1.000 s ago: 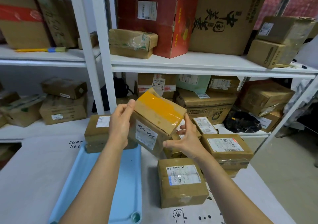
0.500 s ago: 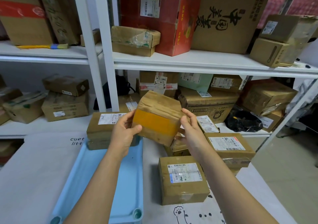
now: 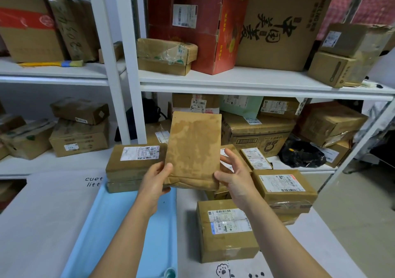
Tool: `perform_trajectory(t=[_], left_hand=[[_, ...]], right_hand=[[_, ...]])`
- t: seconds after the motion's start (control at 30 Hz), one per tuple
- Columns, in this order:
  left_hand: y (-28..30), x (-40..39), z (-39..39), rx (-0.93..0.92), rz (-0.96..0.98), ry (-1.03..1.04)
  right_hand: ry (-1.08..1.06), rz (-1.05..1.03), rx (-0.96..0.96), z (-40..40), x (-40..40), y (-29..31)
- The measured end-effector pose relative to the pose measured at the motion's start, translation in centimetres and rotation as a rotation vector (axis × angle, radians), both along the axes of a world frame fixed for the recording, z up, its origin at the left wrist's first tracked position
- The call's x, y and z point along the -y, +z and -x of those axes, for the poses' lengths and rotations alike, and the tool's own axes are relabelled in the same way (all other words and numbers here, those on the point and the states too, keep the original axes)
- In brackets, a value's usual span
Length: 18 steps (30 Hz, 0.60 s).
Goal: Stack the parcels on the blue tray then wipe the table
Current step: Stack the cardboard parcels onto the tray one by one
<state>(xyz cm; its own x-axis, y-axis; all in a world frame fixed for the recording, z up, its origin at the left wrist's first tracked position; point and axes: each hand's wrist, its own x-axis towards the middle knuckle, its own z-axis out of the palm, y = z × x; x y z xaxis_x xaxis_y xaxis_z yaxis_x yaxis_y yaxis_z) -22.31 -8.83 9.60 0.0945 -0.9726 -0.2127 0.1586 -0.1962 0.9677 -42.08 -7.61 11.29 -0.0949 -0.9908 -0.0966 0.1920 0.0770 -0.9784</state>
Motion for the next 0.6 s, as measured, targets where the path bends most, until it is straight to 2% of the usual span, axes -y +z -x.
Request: perform_trajectory(t=[0.27, 0.6], left_hand=[[-0.89, 0.28, -0.24, -0.055, 0.028, -0.043], [-0.42, 0.39, -0.18, -0.033, 0.102, -0.035]], right_hand=[[-0.002, -0.002, -0.089, 0.08, -0.33, -0.34], [-0.027, -0.045, -0.071, 0.38, 0.11, -0.79]])
